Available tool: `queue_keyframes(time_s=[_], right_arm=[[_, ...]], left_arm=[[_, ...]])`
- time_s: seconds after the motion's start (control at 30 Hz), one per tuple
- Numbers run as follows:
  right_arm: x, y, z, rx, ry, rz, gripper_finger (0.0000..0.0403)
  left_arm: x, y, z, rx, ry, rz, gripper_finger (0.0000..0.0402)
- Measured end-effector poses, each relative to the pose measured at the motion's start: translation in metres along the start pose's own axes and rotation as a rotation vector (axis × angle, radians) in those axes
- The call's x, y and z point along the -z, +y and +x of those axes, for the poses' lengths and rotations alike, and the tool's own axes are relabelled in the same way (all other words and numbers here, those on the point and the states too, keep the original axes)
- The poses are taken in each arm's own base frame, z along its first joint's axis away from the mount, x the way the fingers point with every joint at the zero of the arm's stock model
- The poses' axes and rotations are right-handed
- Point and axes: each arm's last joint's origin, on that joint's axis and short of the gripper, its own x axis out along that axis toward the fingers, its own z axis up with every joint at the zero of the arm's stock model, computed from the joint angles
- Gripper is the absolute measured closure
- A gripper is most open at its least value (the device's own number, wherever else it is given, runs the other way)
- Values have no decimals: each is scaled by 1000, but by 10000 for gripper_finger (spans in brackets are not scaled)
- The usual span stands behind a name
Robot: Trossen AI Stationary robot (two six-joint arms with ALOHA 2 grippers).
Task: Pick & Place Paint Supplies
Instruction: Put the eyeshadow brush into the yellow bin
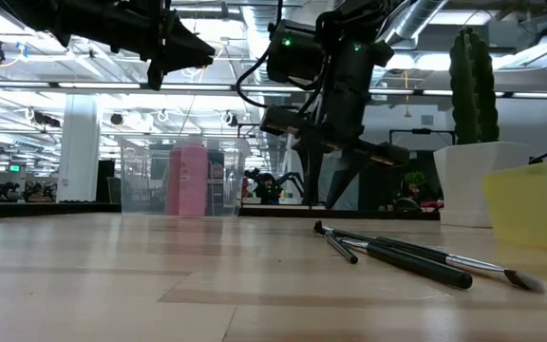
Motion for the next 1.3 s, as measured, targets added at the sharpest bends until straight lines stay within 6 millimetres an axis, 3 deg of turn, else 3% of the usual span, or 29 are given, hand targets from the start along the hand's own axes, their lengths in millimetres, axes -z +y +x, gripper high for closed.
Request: queue_keyframes(time_s=[0.23,1.3], right_arm=[[1,-2,14,26,48,-6,295],[8,-10,23,35,34,7,294]], left_arm=[[0,0,0,0,0,0,325],[0,0,0,0,0,2,325]])
